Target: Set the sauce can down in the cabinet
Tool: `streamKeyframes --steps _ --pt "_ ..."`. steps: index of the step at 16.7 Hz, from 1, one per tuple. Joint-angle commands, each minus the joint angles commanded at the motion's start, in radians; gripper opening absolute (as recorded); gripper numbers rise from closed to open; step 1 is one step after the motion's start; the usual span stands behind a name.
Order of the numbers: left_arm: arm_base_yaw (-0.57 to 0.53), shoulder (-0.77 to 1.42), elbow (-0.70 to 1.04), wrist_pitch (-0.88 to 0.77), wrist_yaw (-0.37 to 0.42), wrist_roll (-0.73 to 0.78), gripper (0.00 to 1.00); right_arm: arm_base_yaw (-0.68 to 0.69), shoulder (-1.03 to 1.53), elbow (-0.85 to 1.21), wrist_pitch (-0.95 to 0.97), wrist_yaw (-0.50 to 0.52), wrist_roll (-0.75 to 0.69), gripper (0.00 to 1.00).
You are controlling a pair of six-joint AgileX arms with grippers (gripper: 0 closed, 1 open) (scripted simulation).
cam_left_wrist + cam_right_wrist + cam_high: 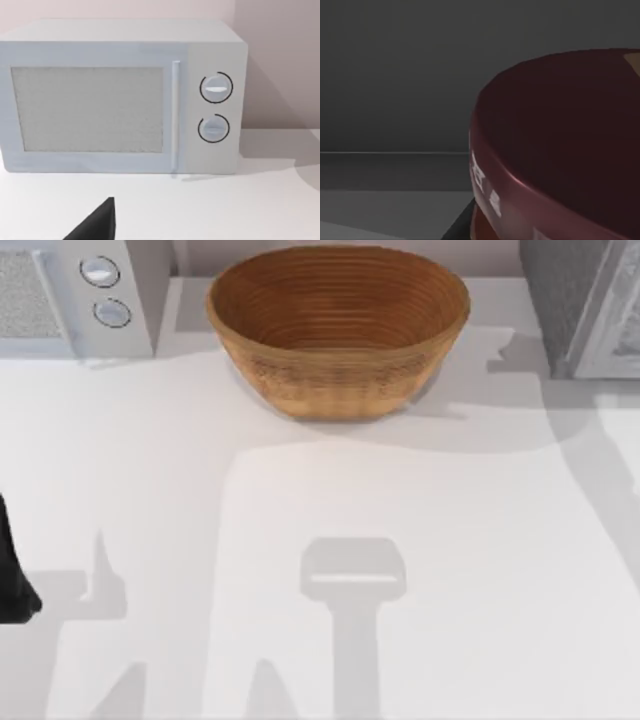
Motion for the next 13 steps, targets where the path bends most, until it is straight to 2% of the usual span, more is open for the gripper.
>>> streamKeyframes --steps 7,13 --pt "0.0 0.0 0.0 0.0 0.0 0.0 1.0 -0.011 0.012 0.012 0.008 -0.002 0.0 0.0" --pt "0.0 0.0 0.0 0.0 0.0 0.0 1.0 -0.044 0.294 0.245 0.04 -0.044 -0.004 0.0"
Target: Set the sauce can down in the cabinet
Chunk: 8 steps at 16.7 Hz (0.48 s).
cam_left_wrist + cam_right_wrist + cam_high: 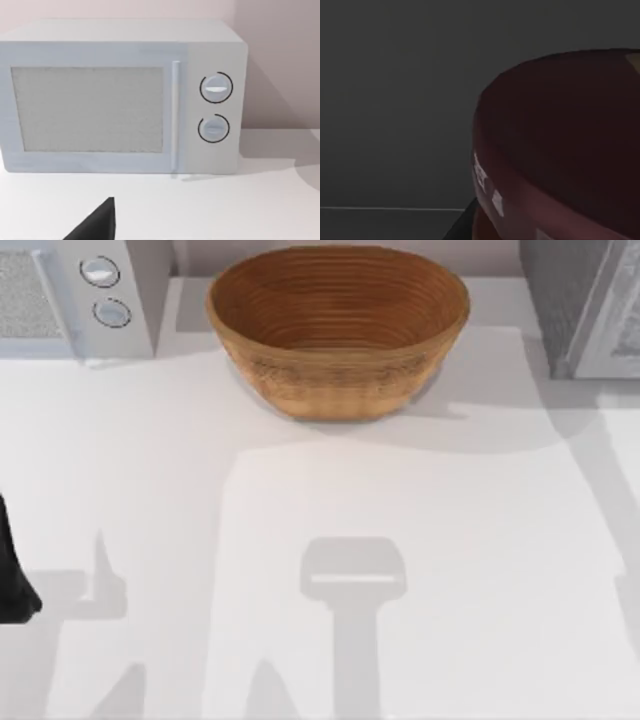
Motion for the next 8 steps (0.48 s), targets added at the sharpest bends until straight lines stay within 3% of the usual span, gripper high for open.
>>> streamKeyframes --steps 8 --pt "0.0 0.0 0.0 0.0 0.0 0.0 1.0 -0.045 0.221 0.19 0.042 -0.035 0.005 0.0"
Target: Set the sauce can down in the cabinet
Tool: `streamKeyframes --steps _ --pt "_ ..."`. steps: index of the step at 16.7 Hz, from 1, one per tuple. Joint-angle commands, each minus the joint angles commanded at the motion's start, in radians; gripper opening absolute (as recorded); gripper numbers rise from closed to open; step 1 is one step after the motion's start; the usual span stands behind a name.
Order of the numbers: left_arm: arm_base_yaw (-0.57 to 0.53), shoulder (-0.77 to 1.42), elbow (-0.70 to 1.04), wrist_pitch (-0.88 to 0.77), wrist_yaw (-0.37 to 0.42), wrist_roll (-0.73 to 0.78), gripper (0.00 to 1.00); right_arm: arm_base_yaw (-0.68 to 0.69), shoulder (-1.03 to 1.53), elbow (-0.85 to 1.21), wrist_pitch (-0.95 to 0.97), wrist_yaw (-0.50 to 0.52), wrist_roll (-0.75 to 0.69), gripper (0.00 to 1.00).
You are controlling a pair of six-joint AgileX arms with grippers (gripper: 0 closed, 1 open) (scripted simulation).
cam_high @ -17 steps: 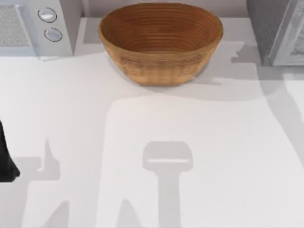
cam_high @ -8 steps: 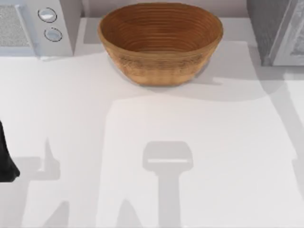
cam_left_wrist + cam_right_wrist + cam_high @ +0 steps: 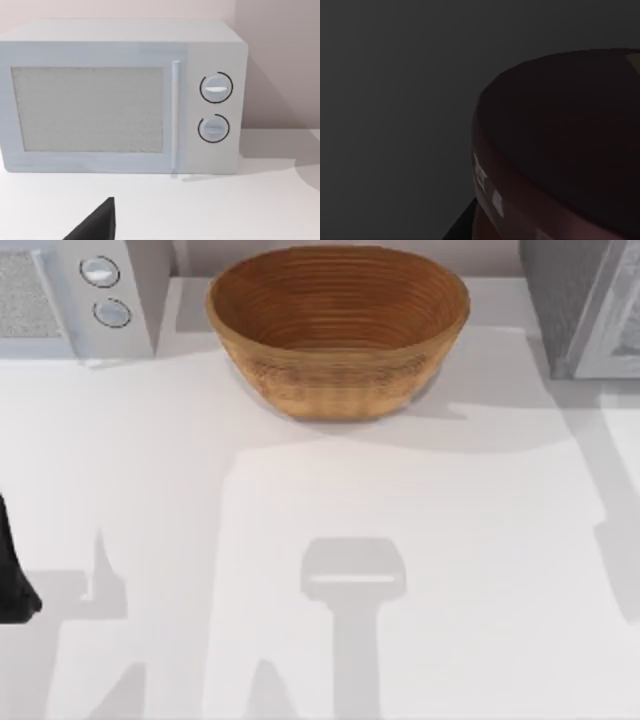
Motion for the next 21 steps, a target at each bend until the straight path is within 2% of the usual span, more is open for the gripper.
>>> streamKeyframes --steps 2,15,21 --pt "0.0 0.0 0.0 0.0 0.0 0.0 1.0 0.0 0.0 0.0 0.0 0.0 0.0 0.0" --pt "0.0 0.0 0.0 0.0 0.0 0.0 1.0 0.0 0.0 0.0 0.0 0.0 0.0 0.98" --pt "0.0 0.0 0.0 0.0 0.0 0.0 1.0 0.0 0.0 0.0 0.0 0.0 0.0 1.0"
